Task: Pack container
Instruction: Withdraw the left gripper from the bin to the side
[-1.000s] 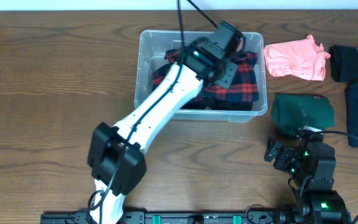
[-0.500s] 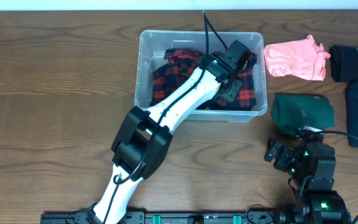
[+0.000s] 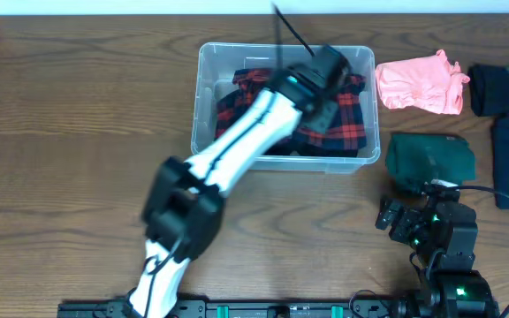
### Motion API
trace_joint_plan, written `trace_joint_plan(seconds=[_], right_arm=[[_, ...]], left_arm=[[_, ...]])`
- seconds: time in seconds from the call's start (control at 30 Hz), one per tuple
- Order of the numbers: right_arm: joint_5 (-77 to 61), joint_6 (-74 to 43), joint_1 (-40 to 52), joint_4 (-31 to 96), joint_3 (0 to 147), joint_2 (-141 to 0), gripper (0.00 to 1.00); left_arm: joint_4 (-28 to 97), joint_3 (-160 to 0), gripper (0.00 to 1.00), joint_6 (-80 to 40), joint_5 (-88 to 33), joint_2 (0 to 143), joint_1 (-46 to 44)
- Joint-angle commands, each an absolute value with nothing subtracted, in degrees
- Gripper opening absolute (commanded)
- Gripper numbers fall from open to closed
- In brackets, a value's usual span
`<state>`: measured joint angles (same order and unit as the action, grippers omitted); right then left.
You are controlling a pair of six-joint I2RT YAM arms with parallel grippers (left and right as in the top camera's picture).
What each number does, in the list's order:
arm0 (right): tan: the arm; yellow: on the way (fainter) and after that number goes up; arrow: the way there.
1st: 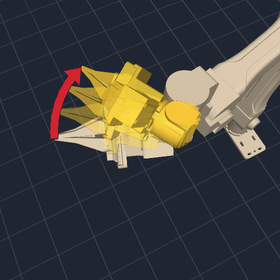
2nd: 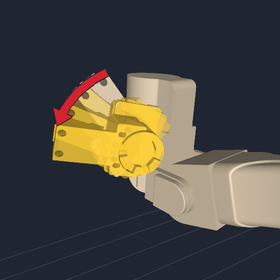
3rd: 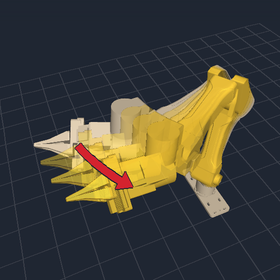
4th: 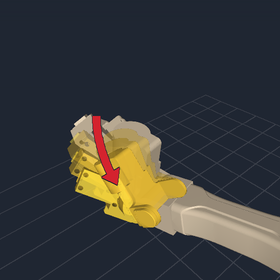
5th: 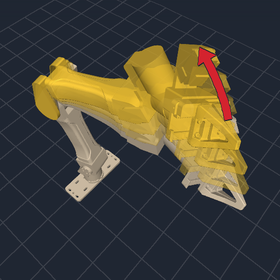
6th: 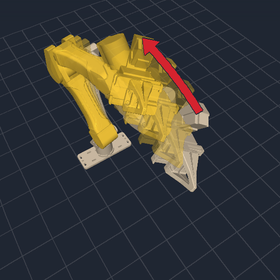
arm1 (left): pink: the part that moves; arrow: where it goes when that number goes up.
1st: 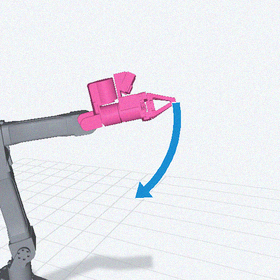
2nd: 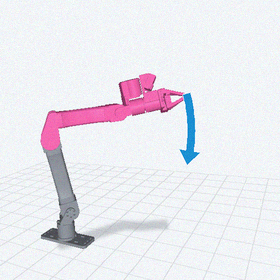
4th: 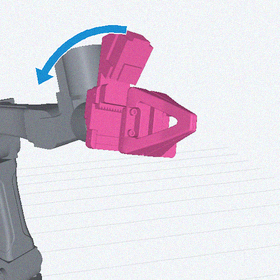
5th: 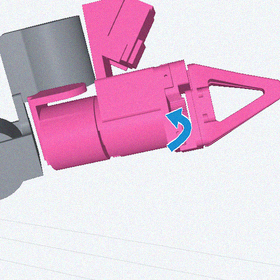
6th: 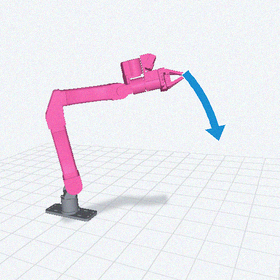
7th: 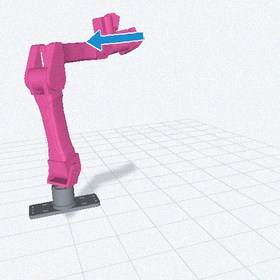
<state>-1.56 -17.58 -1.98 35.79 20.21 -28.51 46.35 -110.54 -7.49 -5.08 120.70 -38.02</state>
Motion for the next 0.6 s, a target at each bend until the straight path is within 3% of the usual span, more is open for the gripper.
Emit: trace_joint_plan(seconds=[0.0, 0.13, 0.27, 0.33, 0.57], right_arm=[[-1.7, -18.2, -2.3, 35.8, 20.8, -28.5, 0.99], [-1.7, -18.2, -2.3, 35.8, 20.8, -28.5, 0.99], [-1.7, -18.2, -2.3, 35.8, 20.8, -28.5, 0.99], [-1.7, -18.2, -2.3, 35.8, 20.8, -28.5, 0.99], [-1.7, -18.2, -2.3, 35.8, 20.8, -28.5, 0.99]], left_arm=[[47.3, -110.8, 0.37, -7.6, -3.4, 110.3, -33.1], [52.0, -110.8, 0.54, -7.6, -3.4, 103.2, -26.2], [58.1, -110.8, 0.89, -7.6, -1.9, 99.6, -17.5], [60.6, -110.8, 0.99, -7.6, -1.0, 99.1, -12.8], [63.0, -110.8, 0.98, -7.6, -0.4, 99.6, 1.0]])
